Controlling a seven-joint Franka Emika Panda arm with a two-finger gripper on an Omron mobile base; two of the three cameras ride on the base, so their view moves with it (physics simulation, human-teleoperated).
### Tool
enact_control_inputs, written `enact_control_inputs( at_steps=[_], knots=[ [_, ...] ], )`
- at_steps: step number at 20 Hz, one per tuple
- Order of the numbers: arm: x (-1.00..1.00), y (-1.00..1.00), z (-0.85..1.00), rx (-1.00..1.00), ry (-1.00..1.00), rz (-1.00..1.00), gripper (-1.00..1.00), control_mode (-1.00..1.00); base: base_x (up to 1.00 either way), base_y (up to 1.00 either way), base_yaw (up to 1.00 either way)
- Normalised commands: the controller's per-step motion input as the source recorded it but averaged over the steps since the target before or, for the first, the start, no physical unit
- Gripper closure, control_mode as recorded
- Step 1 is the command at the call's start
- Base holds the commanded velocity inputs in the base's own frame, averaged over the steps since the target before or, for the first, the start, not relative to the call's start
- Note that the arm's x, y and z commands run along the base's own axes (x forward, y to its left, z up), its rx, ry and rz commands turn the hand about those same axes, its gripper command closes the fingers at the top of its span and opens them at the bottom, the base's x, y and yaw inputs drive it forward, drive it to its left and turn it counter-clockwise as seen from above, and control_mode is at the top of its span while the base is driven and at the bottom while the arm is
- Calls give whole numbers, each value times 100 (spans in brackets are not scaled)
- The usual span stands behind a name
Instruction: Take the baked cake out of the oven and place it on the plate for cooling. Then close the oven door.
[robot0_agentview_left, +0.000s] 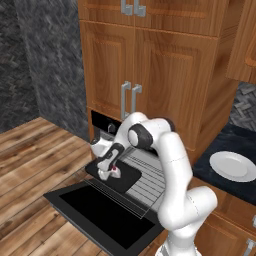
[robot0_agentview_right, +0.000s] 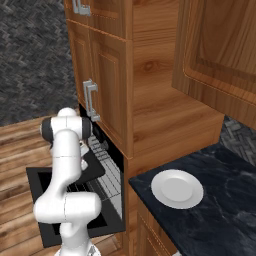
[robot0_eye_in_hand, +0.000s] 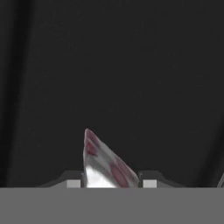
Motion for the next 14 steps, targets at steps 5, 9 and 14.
enact_control_inputs(
  at_steps=[5, 9, 14],
  knots=[
    [-61, -11, 31, 3, -1, 0, 100, -100, 0, 0, 0],
    [-75, -12, 87, 9, -12, 0, 100, -100, 0, 0, 0],
    [-79, -12, 100, 13, -18, 0, 100, -100, 0, 0, 0]
  ],
)
